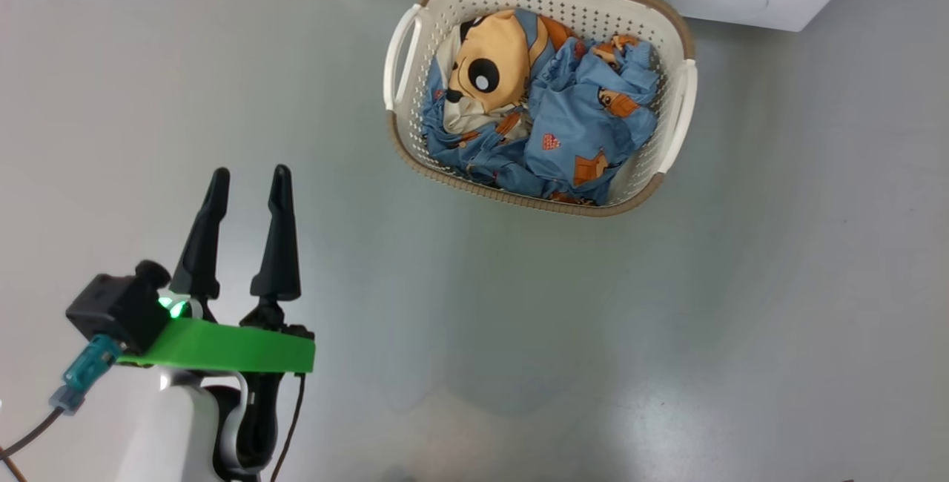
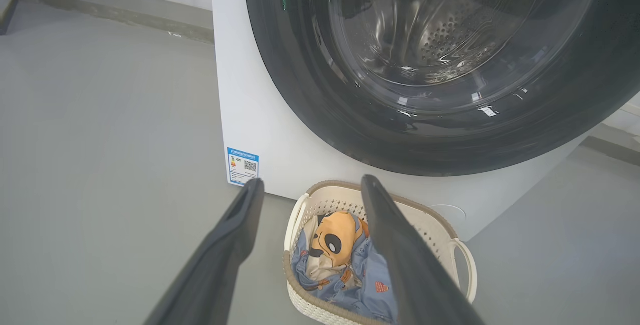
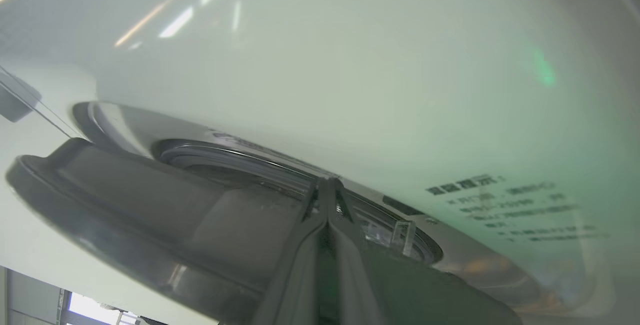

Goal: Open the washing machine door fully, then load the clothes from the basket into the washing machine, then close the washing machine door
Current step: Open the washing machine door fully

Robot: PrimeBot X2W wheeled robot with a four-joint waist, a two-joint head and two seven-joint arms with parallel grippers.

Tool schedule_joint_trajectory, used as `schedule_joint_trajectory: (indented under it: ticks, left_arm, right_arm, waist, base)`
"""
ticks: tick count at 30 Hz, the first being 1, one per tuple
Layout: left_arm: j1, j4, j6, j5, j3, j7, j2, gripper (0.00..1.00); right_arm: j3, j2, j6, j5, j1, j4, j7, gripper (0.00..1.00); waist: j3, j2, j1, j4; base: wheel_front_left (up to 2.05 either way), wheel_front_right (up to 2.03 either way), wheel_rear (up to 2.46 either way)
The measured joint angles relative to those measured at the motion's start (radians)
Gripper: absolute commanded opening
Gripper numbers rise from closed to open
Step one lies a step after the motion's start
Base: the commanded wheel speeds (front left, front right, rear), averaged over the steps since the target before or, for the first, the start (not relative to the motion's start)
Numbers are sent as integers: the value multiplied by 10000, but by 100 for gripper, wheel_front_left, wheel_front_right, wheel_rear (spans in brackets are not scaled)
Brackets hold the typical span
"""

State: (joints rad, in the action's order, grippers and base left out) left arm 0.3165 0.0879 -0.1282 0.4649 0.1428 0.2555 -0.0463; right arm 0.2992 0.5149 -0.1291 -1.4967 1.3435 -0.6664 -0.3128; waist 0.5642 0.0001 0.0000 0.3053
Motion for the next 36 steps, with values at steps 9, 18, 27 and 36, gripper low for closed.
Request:
schedule_joint_trajectory:
  ticks: [9, 18, 27, 36]
  left_arm:
    - [154, 50, 0, 6, -25, 0, 115, 100]
    - [121, 94, 0, -36, -94, 0, 151, 100]
    - [-217, 253, 0, -215, -109, 0, 151, 100]
    - [-818, 550, 0, -316, -33, 0, 98, 100]
  right_arm:
    - [598, 268, 2, 230, 407, -433, -616, 0]
    - [1055, 462, 92, 128, -579, -17, -1099, 0]
    - [1246, 426, 92, -366, -1954, 349, -1415, 0]
    - [1384, -385, 86, -1152, -3341, 771, -1894, 0]
  waist:
    - [-39, 0, 0, 188]
    - [-698, 0, 0, 139]
    - [-1576, 0, 0, 112]
    - [-2709, 0, 0, 202]
  base:
    - [0, 0, 0]
    - [0, 0, 0]
    - [0, 0, 0]
    - [0, 0, 0]
